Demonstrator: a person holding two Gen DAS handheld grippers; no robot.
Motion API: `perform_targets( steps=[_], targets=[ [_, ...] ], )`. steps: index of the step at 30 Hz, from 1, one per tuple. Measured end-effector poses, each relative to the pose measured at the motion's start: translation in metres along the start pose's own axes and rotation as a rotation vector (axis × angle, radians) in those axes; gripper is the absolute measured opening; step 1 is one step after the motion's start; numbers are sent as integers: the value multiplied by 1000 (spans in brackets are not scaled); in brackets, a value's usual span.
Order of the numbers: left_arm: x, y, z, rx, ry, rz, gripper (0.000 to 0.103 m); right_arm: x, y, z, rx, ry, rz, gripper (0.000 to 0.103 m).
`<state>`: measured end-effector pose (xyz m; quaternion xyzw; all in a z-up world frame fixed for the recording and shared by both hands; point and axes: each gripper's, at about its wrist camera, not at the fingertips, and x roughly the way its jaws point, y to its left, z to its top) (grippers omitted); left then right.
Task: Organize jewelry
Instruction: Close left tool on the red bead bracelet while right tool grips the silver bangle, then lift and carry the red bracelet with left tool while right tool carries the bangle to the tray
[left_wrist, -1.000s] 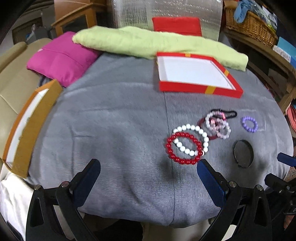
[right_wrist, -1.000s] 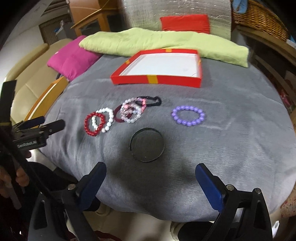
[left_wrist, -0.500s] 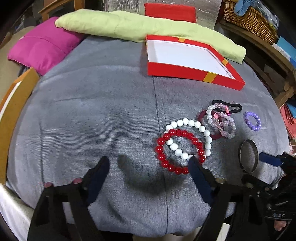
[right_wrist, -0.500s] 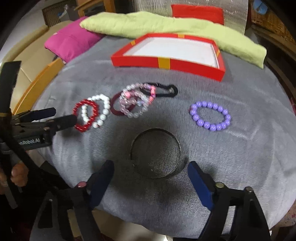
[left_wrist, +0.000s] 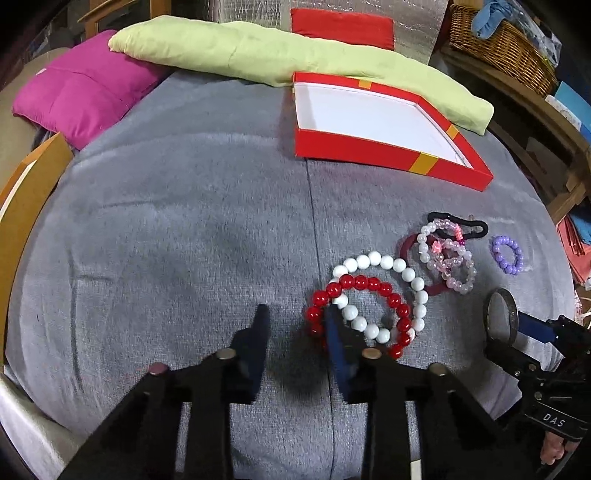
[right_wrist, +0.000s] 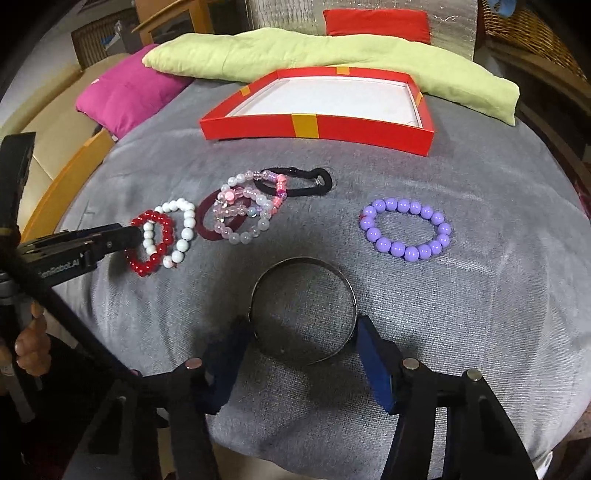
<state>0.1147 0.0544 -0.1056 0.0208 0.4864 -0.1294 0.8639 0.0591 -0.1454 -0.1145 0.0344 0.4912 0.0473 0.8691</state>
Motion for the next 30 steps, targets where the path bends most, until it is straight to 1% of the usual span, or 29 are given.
perform_targets(
  steps=[1,2,4,5,9,14,19,22,30],
  targets=[
    [0,1,0,0,-4,-3,19,-2,-1,-2,4,-2,0,61],
    [1,1,1,3,-6,-9,17,-3,-2,-2,12,-6,9,61],
    [3,0,4,8,-8,-23,10,-5,-5,-1,27,-10,23,61],
    [4,-1,5,11,-6,-26,9,-6,-6,0,35,-15,29,61],
    [4,-2,7,8,-16,-50,9,-8,-11,0,61,-23,42,61],
    [2,-3,11,10,-40,-47,9,-15,-18,3,95,-45,70,61],
    [-7,-6,15,15,-97,-41,9,-24,-25,6,122,-82,97,61],
    [-13,-7,17,16,-129,-52,9,-27,-28,10,137,-99,107,61],
    [-28,-14,27,55,-221,-69,9,-29,-29,29,153,-145,112,61]
  ],
)
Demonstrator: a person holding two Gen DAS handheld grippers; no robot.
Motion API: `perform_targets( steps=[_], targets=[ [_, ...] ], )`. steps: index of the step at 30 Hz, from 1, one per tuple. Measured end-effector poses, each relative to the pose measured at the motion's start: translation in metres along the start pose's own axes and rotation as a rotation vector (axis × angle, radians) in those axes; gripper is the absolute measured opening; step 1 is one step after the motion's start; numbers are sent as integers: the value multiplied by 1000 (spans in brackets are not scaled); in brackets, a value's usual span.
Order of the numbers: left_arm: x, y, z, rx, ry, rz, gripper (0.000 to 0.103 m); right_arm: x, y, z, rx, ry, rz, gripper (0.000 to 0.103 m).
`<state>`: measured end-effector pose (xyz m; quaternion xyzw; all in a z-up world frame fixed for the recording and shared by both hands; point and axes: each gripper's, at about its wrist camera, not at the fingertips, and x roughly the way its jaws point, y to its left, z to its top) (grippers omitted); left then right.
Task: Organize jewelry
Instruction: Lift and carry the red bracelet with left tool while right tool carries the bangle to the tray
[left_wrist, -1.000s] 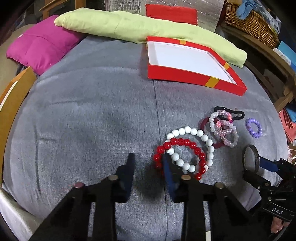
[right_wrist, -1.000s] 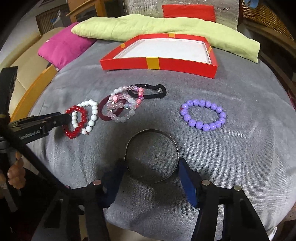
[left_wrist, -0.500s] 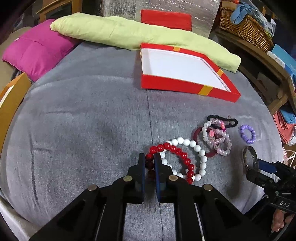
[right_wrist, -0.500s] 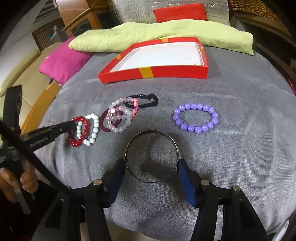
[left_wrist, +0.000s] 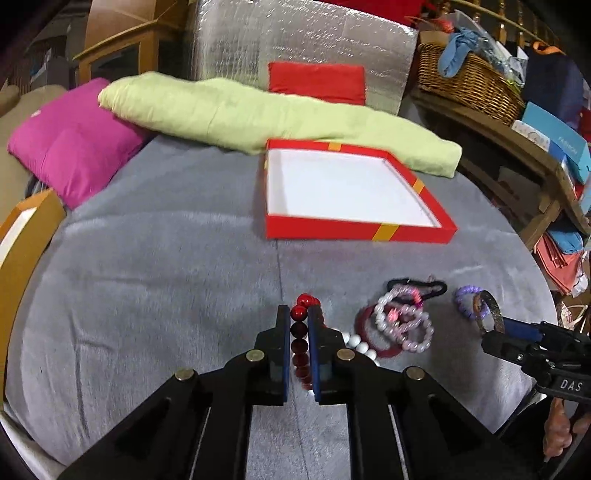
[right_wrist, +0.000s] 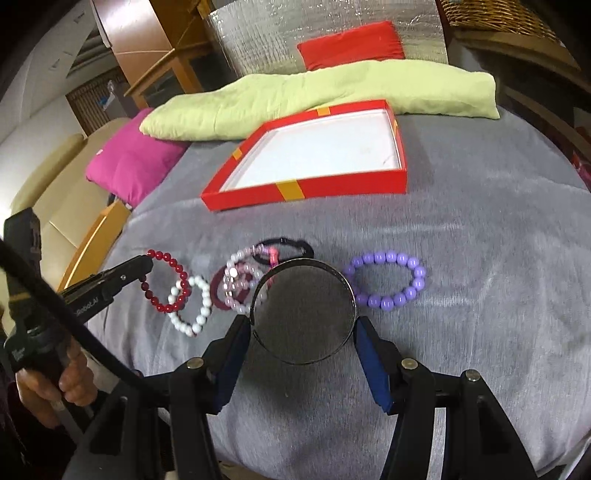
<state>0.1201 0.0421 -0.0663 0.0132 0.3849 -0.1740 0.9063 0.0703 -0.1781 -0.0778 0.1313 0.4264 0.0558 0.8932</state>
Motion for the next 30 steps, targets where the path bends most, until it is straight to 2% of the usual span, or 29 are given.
perform_targets(
  steps=[4,9,17,22,26,30],
  targets=[
    [2,-6,19,25,-37,-5,9,3,3,17,-7,-34,-3,61],
    [15,-13,57,32,-85,-8,9,10,3,49,5,-92,-8,61],
    [52,-24,112,21,-126,-39,9,50,-17,119,95,-149,-29,61],
    [85,-30,129,35,-107,-44,9,89,-24,149,129,-124,-39,61],
    [114,-31,132,32,-38,-51,9,118,-31,156,153,-81,-52,62],
    [133,-33,129,36,16,-34,10,131,-36,158,163,-65,-63,62]
  ],
)
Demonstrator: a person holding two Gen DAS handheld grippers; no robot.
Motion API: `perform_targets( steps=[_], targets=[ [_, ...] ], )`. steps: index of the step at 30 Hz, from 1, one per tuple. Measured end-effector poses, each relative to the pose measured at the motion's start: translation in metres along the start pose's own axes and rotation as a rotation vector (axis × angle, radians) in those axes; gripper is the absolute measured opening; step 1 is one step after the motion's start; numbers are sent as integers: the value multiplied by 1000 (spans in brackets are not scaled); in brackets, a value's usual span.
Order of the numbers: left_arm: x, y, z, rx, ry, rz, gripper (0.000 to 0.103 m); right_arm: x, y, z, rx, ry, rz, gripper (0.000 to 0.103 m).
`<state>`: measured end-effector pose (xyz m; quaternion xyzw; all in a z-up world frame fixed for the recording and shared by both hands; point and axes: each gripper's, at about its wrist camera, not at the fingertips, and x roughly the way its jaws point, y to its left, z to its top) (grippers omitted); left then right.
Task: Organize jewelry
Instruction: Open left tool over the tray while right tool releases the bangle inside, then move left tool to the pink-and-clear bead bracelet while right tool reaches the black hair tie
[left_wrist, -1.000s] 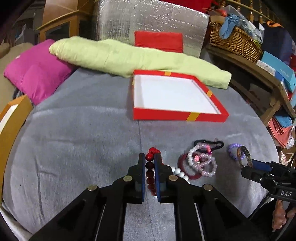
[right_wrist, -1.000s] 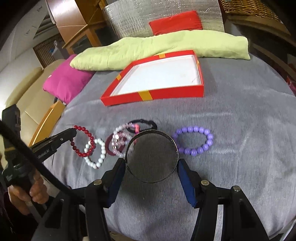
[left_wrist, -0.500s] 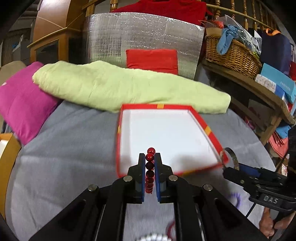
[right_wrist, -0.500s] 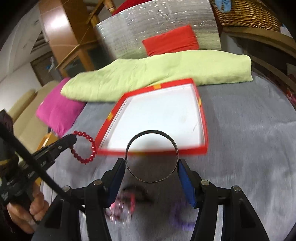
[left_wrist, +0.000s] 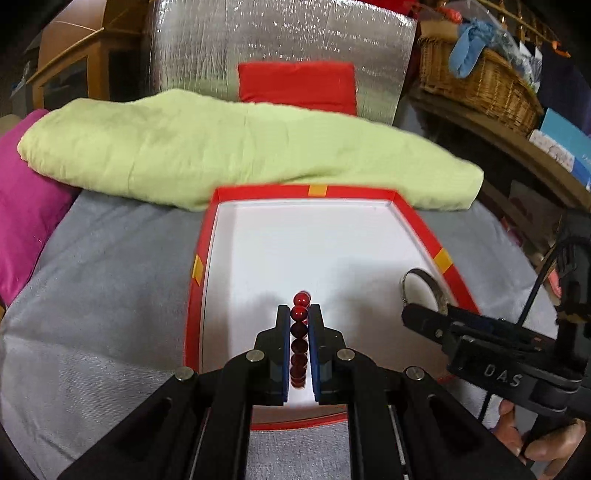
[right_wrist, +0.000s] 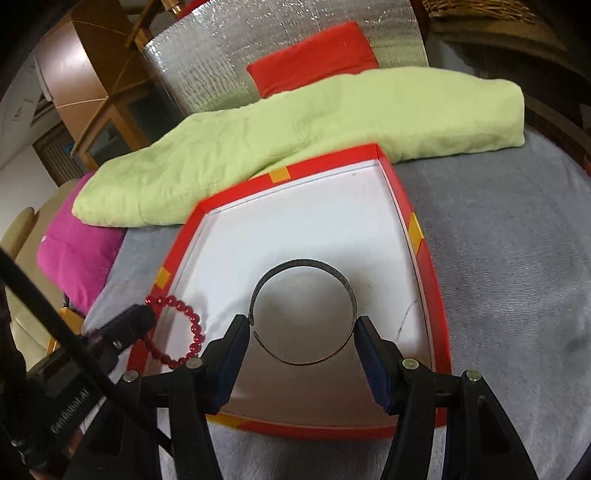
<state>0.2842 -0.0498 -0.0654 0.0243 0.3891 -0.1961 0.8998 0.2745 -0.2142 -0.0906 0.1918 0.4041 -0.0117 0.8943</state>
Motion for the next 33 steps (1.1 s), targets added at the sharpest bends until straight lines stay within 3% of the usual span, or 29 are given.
perform_targets(
  steps=[6,8,10,15,27,33],
  targets=[
    [16,5,-6,-37,72,-5,13,4,-8,0,25,11,-18,65],
    [16,6,-7,-41,81,4,22,0,-9,0,30,12,-9,66],
    [11,8,-9,-47,76,17,39,-7,-10,0,28,9,-2,66],
    [-6,10,-6,-41,38,43,50,-30,-11,-1,31,-17,13,66],
    [-40,6,-27,-20,35,65,52,-85,-35,-16,67,-13,49,66],
    [-60,-2,-48,42,41,52,52,-102,-50,-29,92,1,63,66]
  ],
)
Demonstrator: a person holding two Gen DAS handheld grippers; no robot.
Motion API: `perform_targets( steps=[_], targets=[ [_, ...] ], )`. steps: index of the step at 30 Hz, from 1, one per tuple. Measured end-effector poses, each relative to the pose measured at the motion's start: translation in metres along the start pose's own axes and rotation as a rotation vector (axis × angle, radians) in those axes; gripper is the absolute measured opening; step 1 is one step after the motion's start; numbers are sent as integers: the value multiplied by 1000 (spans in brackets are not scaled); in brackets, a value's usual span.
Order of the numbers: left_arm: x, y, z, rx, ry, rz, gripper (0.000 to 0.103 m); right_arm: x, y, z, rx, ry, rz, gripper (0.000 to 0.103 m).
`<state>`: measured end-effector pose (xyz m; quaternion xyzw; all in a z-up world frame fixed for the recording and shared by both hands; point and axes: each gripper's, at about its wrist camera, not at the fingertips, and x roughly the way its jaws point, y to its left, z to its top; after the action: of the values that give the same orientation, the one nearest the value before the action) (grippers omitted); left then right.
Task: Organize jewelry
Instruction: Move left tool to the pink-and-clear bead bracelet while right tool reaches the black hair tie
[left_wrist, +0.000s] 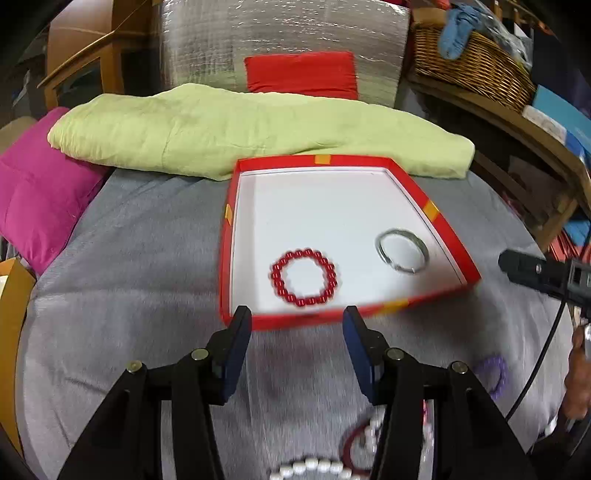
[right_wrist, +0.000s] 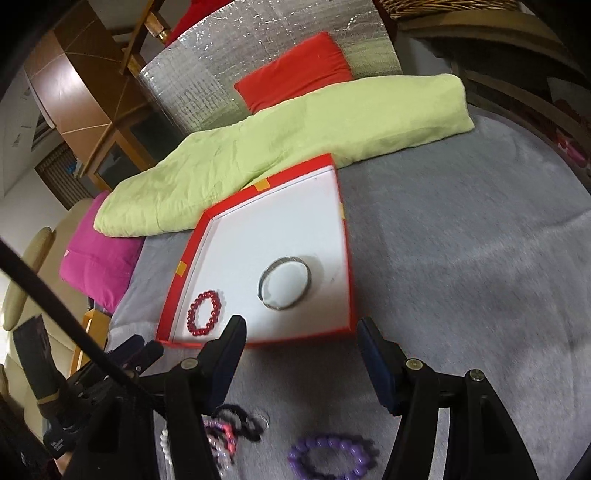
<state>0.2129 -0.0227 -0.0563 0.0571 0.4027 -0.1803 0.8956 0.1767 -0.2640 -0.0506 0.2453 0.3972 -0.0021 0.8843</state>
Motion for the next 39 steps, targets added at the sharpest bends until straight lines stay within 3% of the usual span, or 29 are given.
perform_targets(
  steps=[8,14,17,21,33,35,39],
  targets=[
    [-18,10,-30,-41,32,-50,52,-17,-11,-14,75,6,73,66],
    [-32,9,-51,-65,53,-146,50,-12,-3,-39,114,94,192,64],
    [-32,1,-56,-41,67,-185,42,0,6,-48,108,145,223,60],
    [-27,-8,-58,-4,94,-206,29,16,19,-54,73,196,226,51],
    [-15,-15,-63,33,163,-259,29,55,30,-67,44,302,138,42],
    [-13,-18,-63,41,167,-271,29,58,32,-69,26,310,124,29],
    [-7,-23,-62,59,174,-281,29,56,28,-66,33,287,99,16]
  ],
)
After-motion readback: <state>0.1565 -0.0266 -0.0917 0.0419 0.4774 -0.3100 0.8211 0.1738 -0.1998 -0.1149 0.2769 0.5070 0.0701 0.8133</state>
